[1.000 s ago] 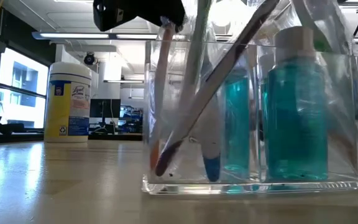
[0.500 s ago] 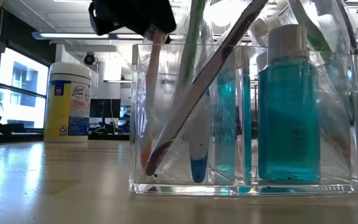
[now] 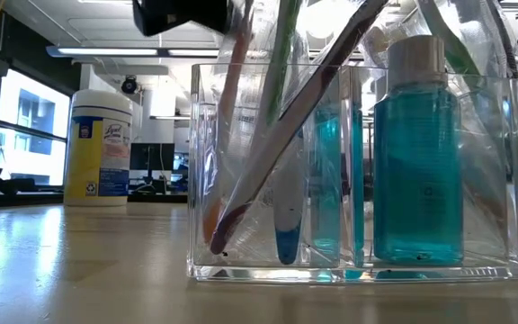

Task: Pick & Place toothbrushing station
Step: Put the green toothbrush into the transparent bin

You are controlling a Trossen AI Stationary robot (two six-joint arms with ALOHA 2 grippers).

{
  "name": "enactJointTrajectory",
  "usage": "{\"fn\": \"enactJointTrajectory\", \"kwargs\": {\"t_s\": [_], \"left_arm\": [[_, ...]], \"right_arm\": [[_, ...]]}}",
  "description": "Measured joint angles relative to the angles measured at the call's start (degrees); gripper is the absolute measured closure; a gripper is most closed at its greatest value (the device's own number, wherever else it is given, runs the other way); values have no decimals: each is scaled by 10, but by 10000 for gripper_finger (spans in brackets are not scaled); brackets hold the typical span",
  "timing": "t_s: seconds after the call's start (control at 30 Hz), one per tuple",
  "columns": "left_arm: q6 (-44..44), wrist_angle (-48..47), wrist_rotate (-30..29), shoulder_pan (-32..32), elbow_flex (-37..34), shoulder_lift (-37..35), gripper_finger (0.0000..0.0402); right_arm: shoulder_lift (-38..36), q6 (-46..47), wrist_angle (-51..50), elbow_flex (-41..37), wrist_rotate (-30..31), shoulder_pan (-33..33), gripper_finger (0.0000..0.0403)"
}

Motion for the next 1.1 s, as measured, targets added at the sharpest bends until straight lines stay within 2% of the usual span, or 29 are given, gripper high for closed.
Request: {"fn": "enactJointTrajectory", "kwargs": {"t_s": [0.27, 0.57, 0.77, 0.9, 1.1], "left_arm": [[19, -24, 0, 0, 46, -2, 217], [61, -46, -1, 0, 103, -2, 217], [123, -68, -38, 0, 162, -2, 217], [194, -67, -73, -1, 212, -2, 217], [262, -92, -147, -4, 277, -2, 217]], "right_arm": [[0, -6, 0, 0, -27, 0, 138], [-2, -36, 0, 0, -27, 7, 138], [-45, -31, -11, 0, -29, 28, 138], [-97, 14, -80, 0, -74, 39, 138], [-200, 184, -291, 0, -183, 17, 138]]}}
